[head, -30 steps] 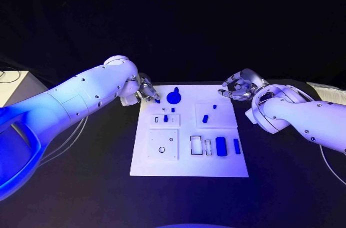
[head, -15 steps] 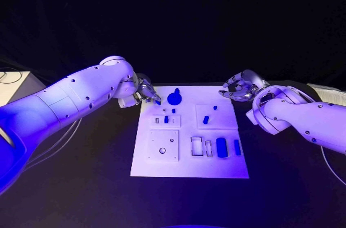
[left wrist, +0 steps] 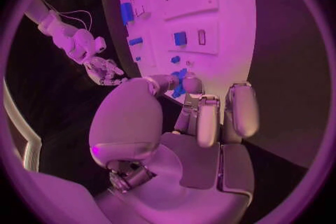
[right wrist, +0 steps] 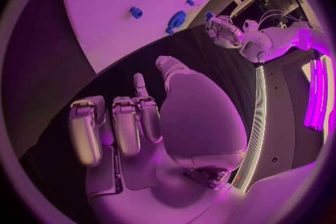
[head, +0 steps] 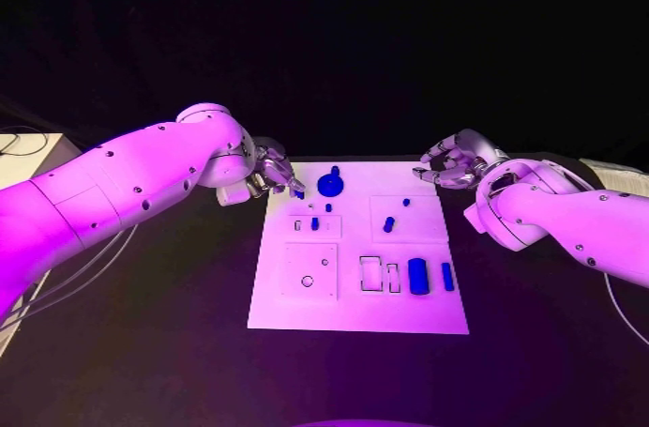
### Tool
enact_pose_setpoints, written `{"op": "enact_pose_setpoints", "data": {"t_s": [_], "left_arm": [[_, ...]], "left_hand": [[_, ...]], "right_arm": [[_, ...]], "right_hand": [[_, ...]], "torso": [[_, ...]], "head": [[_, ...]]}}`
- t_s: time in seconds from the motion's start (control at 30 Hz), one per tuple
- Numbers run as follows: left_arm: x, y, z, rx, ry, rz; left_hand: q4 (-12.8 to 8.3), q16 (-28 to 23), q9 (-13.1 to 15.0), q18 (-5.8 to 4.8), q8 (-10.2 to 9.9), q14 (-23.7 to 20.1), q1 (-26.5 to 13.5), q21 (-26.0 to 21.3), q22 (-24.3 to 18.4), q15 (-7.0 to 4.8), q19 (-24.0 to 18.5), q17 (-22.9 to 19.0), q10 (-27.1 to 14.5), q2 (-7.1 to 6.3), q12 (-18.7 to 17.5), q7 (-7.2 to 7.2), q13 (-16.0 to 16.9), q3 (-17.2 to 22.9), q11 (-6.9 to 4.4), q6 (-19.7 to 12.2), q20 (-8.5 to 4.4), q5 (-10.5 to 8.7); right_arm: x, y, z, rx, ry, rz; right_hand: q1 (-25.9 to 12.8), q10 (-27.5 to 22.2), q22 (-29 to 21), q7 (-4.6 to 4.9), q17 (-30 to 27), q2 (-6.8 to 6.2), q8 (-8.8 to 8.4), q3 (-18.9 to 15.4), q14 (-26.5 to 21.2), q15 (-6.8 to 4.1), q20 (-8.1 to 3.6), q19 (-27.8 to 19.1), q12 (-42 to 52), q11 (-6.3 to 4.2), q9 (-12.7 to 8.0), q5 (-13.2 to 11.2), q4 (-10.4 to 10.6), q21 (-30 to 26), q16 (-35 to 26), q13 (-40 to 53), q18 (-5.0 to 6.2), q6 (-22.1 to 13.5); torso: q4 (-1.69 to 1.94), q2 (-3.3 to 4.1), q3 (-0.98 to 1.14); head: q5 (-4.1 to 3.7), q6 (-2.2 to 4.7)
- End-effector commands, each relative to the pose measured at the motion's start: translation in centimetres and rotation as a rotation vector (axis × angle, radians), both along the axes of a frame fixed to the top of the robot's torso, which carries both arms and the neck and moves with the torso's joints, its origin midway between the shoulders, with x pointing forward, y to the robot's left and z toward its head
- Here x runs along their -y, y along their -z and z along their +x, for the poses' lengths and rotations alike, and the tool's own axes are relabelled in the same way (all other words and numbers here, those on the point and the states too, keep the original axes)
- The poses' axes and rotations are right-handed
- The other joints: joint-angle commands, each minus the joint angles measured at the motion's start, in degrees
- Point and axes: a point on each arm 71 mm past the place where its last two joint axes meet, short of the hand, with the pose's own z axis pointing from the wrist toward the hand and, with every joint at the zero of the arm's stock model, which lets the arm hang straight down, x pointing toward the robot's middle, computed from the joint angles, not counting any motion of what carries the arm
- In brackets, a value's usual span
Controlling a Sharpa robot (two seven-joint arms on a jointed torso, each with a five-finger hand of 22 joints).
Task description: Assemble the parts on the task board
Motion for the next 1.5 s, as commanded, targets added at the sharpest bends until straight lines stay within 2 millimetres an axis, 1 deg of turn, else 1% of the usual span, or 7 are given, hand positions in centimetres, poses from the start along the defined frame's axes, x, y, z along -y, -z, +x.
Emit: {"op": "enact_pose_setpoints", "data": {"t_s": [0.03, 0.5, 0.77, 0.87, 0.93, 1.33, 1.5], "left_arm": [[0.2, 0.0, -0.5, 0.047, -0.012, -0.009], [0.3, 2.7, -2.7, 0.065, -0.009, -0.002], [0.4, 4.0, -3.2, 0.040, 0.001, 0.009], [0.5, 4.1, -3.3, 0.032, 0.013, 0.018], [0.6, 4.2, -3.3, 0.028, 0.021, 0.027], [0.7, 4.4, -3.4, 0.019, 0.041, 0.050], [0.8, 4.6, -3.4, 0.017, 0.046, 0.059]], "left_hand": [[-10.9, 0.3, 0.0, -1.12, 0.3, 4.6, -0.5, 0.4, 0.1, -0.58, 0.4, 11.2, 0.5, 0.00, 0.3, 0.09, 0.2, 11.4, 0.01, 0.5, 0.09, 0.39], [-11.4, 0.6, 0.0, -1.31, 0.9, 4.8, -1.6, 1.1, 0.9, -0.85, 1.0, 11.7, 1.5, -0.53, 0.8, -0.21, 0.9, 12.6, -0.29, 1.1, -0.14, 1.07], [-11.4, 0.6, -0.1, -1.32, 1.0, 4.9, -1.7, 1.1, 1.0, -0.90, 1.0, 11.7, 1.6, -0.62, 0.8, -0.26, 0.9, 12.8, -0.34, 1.1, -0.19, 1.27], [-11.5, 0.6, -0.1, -1.32, 1.0, 4.9, -1.8, 1.1, 1.0, -0.92, 1.0, 11.8, 1.7, -0.64, 0.9, -0.28, 1.0, 12.9, -0.36, 1.1, -0.21, 1.35], [-11.5, 0.6, -0.1, -1.30, 1.0, 4.9, -1.8, 1.0, 0.9, -0.92, 1.0, 11.8, 1.7, -0.65, 0.8, -0.28, 0.9, 12.9, -0.37, 1.2, -0.21, 1.38], [-11.6, 0.7, -0.1, -1.30, 1.0, 4.9, -1.9, 1.1, 0.9, -0.94, 1.0, 11.9, 1.7, -0.69, 0.9, -0.31, 1.0, 13.0, -0.39, 1.2, -0.24, 1.46], [-11.6, 0.7, -0.1, -1.30, 1.0, 4.9, -1.9, 1.1, 0.9, -0.94, 1.0, 11.9, 1.7, -0.69, 0.9, -0.31, 1.0, 13.0, -0.39, 1.2, -0.24, 1.46]], "right_arm": [[0.1, 0.1, 0.0, -0.001, -0.007, -0.011], [0.2, 0.2, 0.0, 0.016, -0.006, 0.012], [0.3, -0.2, 0.1, 0.074, -0.020, 0.094], [0.3, -0.4, 0.1, 0.109, -0.026, 0.130], [0.3, -0.6, 0.1, 0.133, -0.028, 0.154], [0.8, -1.6, 0.0, 0.310, -0.003, 0.278], [1.0, -1.7, 0.1, 0.319, -0.007, 0.321]], "right_hand": [[-0.5, 1.4, 14.8, -0.18, 14.0, -0.05, 0.18, 0.5, 5.9, -0.03, -0.15, 5.8, -0.1, -0.19, -0.1, 0.4, 0.0, -0.2, -0.2, 10.6, -0.73, -0.1], [-0.3, 0.3, 12.3, -0.23, 11.7, -0.23, 0.20, 0.7, 5.3, -0.08, -0.20, 4.3, -1.0, -0.22, -0.1, 0.5, -0.1, -3.6, -1.2, 9.6, 0.17, -0.1], [0.2, -11.9, -3.6, -0.81, -4.5, -0.93, 0.93, 3.9, 0.7, -1.09, -1.18, -4.2, -15.5, -1.04, 0.2, 0.5, -0.1, -26.2, -12.0, -5.6, 4.81, -0.3], [0.6, -18.7, -13.8, -0.83, -13.1, -1.24, 1.56, 6.1, -1.9, -1.27, -1.43, -8.2, -25.9, -1.39, 0.5, 0.5, -0.1, -40.6, -19.7, -16.3, 7.06, -0.5], [0.9, -24.9, -28.2, -0.61, -27.8, -1.74, 2.04, 8.5, -7.6, -1.13, -1.30, -14.3, -40.0, -1.32, 0.8, 0.5, 0.0, -60.6, -34.9, -29.7, 9.74, -0.6], [2.8, -24.2, -40.9, 0.38, -36.6, -2.46, 3.26, 13.5, -12.6, 0.67, 0.44, -16.1, -57.4, 0.32, 1.5, 2.3, -1.4, -75.0, -59.8, -46.8, 9.52, -0.4], [2.6, -23.1, -46.2, 1.96, -40.9, -2.41, 1.56, 15.4, -17.4, 3.19, 2.75, -20.9, -69.7, 2.30, 0.8, 2.6, -2.3, -81.0, -70.9, -58.6, 9.28, -0.6]], "torso": [[0.18, -0.07, -0.03], [0.77, -0.77, -0.21], [0.72, -0.62, -0.12], [0.76, -0.66, -0.07], [0.81, -0.65, -0.07], [0.76, -0.67, -0.07], [0.72, -0.67, -0.08]], "head": [[-0.06, 0.06], [-0.31, -0.67], [-0.32, -0.85], [-0.40, -1.03], [-0.42, -1.13], [-0.19, -1.60], [-0.21, -1.69]]}}
